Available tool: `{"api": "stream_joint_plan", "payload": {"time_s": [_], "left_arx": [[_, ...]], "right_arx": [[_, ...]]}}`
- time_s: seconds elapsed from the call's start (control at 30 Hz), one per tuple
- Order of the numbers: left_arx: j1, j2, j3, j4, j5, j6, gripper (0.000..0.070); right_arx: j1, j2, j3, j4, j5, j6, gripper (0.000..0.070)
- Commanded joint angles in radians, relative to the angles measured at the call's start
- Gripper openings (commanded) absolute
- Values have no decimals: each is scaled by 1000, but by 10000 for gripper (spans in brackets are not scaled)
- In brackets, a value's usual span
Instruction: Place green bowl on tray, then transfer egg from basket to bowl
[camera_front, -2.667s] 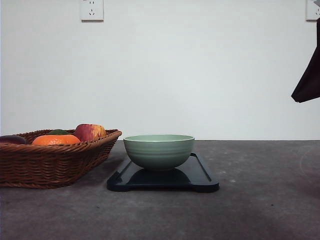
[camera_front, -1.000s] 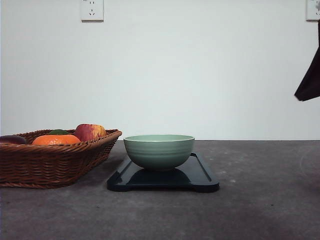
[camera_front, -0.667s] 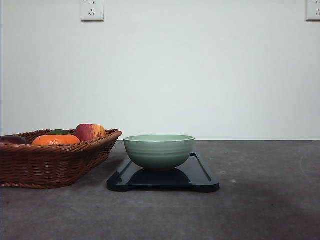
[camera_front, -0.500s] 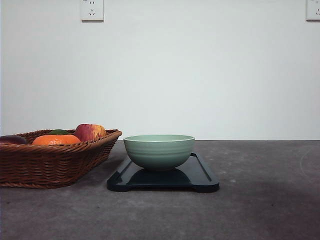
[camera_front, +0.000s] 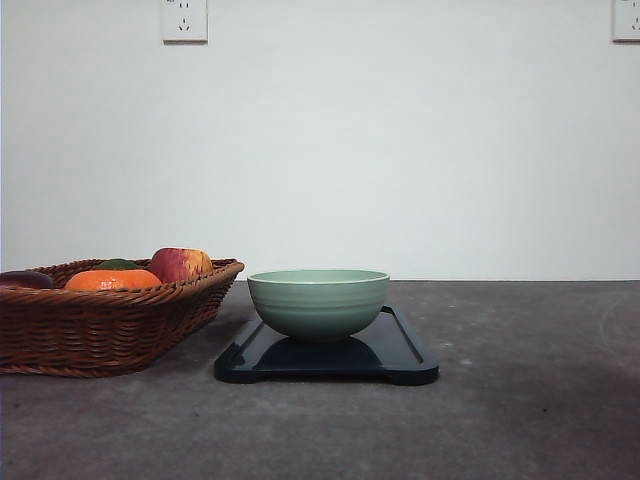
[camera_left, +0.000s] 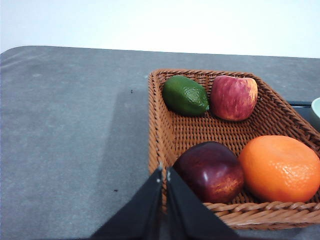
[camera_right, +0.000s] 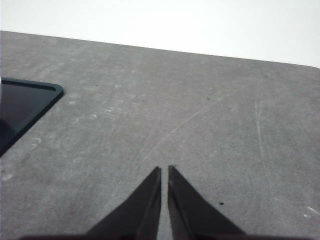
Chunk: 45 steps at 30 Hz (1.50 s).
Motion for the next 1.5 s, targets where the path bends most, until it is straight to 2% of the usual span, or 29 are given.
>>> {"api": "stream_joint_plan", "payload": {"time_s": [0.0,1.47], "left_arx": [[1,-2,-19,-8,2,0,0],[1,-2,-19,-8,2,0,0]], "right_arx": [[0,0,-5,8,-3,-4,17],[0,0,-5,8,-3,-4,17]]}}
